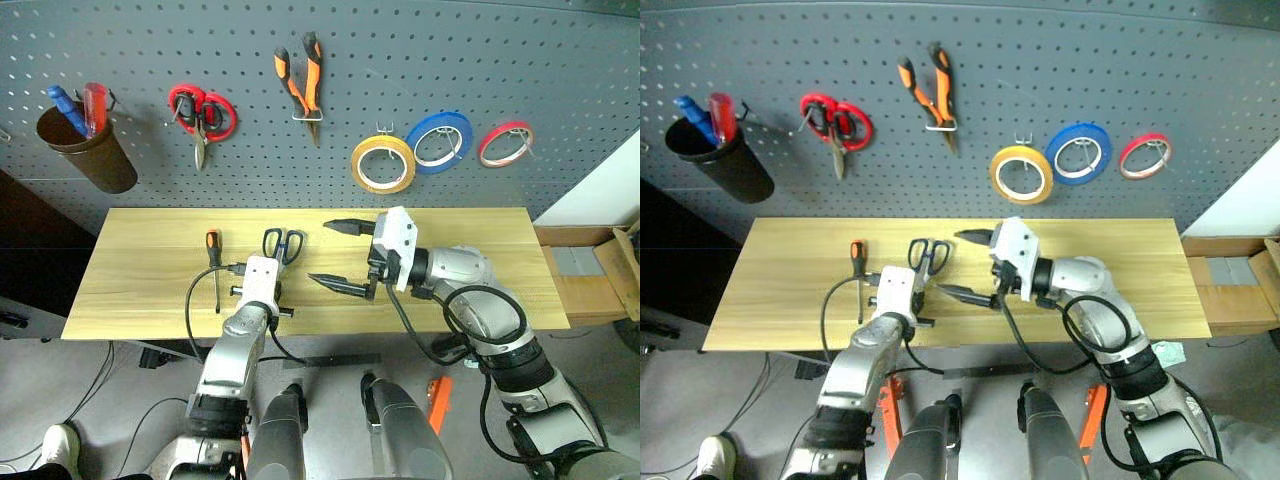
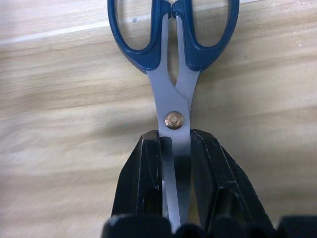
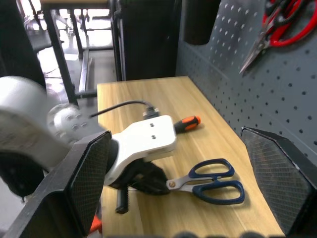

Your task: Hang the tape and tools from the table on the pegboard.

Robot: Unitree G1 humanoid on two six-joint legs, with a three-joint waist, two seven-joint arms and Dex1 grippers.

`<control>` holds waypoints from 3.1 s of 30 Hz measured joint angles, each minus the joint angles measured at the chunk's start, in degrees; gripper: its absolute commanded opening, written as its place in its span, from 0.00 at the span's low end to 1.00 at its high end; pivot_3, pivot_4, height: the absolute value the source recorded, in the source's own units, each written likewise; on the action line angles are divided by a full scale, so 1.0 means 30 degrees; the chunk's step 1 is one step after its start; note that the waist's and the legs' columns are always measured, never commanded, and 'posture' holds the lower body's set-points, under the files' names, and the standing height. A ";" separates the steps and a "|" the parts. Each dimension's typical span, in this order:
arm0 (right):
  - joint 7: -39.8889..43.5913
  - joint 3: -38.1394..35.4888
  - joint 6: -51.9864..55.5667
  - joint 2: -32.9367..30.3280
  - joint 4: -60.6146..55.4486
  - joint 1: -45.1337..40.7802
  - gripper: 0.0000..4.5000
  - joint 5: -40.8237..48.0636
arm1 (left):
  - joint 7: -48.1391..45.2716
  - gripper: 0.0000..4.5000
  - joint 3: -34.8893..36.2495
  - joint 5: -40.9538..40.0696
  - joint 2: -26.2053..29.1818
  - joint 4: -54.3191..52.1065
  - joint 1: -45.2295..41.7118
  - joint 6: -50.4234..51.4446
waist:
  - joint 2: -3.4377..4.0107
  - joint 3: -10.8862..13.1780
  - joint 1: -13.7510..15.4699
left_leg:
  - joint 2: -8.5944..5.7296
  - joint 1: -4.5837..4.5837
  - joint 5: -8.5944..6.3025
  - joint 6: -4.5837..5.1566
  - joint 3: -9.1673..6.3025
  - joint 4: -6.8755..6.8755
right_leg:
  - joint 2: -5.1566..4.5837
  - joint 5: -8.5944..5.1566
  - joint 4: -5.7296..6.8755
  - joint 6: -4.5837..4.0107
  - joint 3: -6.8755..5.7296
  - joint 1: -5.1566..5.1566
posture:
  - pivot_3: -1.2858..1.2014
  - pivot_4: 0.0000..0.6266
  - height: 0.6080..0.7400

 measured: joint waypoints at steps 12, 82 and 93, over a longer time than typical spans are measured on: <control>-0.3197 -0.1589 0.2664 0.2260 -0.2553 -0.0293 1.00 0.2768 | 0.1610 0.11 -0.0720 0.2297 -0.0090 -0.7076 0.5815 -0.4392 | -0.0001 -0.0004 0.0068 | -0.0005 -0.0016 -0.0001 0.0001 0.0007 -0.0027 | -0.0049 -0.0008 -0.0019 -0.0011 0.0001 -0.0030 | 0.51 0.48 1.00; -0.5264 -0.1461 -0.0570 0.3644 -0.1027 -0.0374 1.00 0.1001 | 0.3121 0.11 0.2344 0.4495 0.0279 -0.4630 -0.0359 -0.8469 | -0.0170 -0.0242 0.0501 | -0.0007 0.0005 0.0009 0.0002 0.0024 0.0100 | 0.0017 0.0083 0.0092 -0.0102 -0.0053 0.0040 | 0.51 0.43 1.00; -0.5613 -0.1521 -0.0406 0.3451 -0.1027 -0.0370 1.00 0.0970 | 0.2615 0.11 0.2748 0.3371 0.0351 -0.3295 -0.1165 -0.8384 | -0.0170 -0.0242 0.0490 | -0.0006 0.0007 0.0009 0.0002 0.0021 0.0101 | 0.0009 0.0087 0.0094 -0.0108 -0.0052 0.0042 | 0.51 0.43 1.00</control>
